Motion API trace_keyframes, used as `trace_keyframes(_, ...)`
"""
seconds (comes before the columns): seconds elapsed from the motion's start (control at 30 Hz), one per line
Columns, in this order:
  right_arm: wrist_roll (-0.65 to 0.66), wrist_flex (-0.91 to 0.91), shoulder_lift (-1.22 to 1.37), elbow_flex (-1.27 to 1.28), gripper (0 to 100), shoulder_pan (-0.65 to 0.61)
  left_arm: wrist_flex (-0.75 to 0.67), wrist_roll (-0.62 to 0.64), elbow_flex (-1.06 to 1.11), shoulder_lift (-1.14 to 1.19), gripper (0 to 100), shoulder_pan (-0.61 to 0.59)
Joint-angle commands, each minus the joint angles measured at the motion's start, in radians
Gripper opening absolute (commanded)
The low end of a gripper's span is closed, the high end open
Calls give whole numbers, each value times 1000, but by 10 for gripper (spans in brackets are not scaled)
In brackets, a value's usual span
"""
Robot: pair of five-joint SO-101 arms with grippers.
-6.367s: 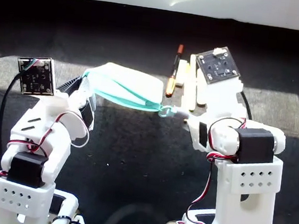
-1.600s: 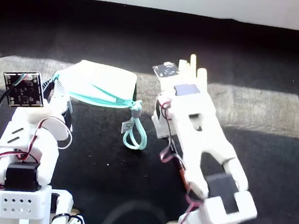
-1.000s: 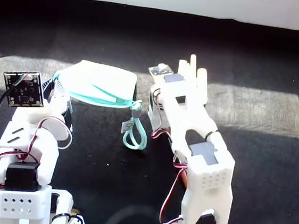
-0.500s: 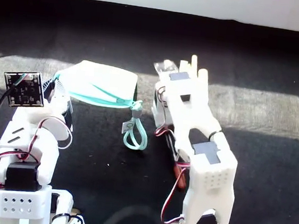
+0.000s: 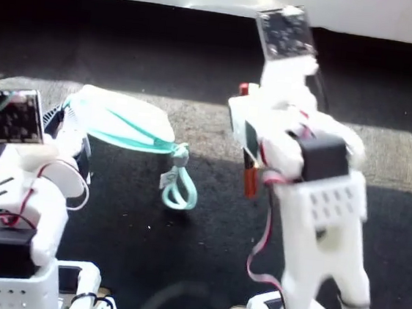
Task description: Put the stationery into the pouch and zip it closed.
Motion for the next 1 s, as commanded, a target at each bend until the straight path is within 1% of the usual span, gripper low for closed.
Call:
trace_keyframes(0.0, 2, -39, -111, -13, 6, -7, 160, 0, -254, 211, 11, 79)
trace_keyframes(0.17, 2, -133, -211, -13, 6, -8, 384, 8, -630, 504, 10, 156)
trace_keyframes(0.27, -3, -223, -268, -15, 6, -10, 465, 74, -849, 611, 10, 205)
trace_keyframes(0.37, -5, -326, -315, -15, 6, -10, 532, 103, -984, 707, 10, 262)
trace_keyframes(0.47, -5, -404, -352, -15, 6, -12, 560, 133, -997, 792, 10, 280)
trace_keyframes(0.57, -6, -452, -369, -15, 6, -22, 563, 135, -967, 846, 10, 280)
trace_keyframes(0.73, -6, -513, -367, -15, 6, -131, 555, 135, -944, 860, 10, 280)
trace_keyframes(0.87, -5, -529, -366, -15, 6, -248, 511, 135, -908, 860, 10, 280)
trace_keyframes(0.97, -5, -529, -364, -4, 6, -305, 479, 135, -874, 860, 10, 283)
